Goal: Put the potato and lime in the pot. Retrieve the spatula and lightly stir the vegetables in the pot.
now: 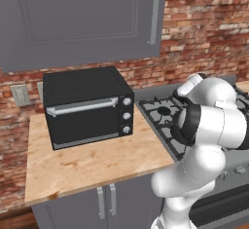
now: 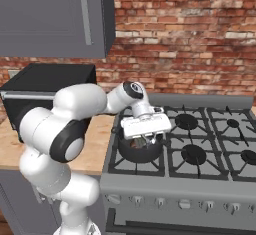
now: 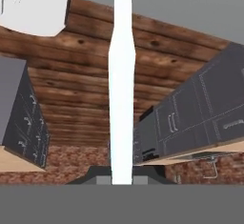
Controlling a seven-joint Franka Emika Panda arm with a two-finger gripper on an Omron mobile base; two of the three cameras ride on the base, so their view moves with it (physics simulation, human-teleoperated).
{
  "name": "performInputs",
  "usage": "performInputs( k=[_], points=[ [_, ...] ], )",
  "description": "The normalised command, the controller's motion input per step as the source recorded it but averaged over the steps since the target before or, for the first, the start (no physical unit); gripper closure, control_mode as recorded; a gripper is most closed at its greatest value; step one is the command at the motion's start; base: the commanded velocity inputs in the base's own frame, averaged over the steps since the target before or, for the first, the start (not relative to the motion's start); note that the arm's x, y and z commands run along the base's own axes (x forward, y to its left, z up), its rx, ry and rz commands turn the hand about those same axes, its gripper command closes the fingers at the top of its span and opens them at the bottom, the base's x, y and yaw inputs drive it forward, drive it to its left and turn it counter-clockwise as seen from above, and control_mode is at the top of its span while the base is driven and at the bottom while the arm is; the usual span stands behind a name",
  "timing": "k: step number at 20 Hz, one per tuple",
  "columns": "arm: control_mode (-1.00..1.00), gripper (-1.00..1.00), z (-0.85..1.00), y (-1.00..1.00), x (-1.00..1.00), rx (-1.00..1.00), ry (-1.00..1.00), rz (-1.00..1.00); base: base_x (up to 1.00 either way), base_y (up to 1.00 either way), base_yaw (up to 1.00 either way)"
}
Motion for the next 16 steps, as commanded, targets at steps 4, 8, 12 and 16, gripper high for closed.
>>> performInputs(
  k=[4,8,12,16],
  points=[
    [-1.00,1.00,0.00,0.00,0.30,-0.07,0.00,-0.03,0.00,0.00,0.00],
    [-1.00,1.00,-0.01,0.00,0.36,-0.07,0.01,-0.04,0.00,0.00,0.00],
    [-1.00,1.00,-0.31,0.00,0.17,-0.01,0.04,-0.03,0.00,0.00,0.00],
    [-1.00,1.00,-0.43,0.00,0.08,0.00,0.03,0.00,0.00,0.00,0.00]
  ],
)
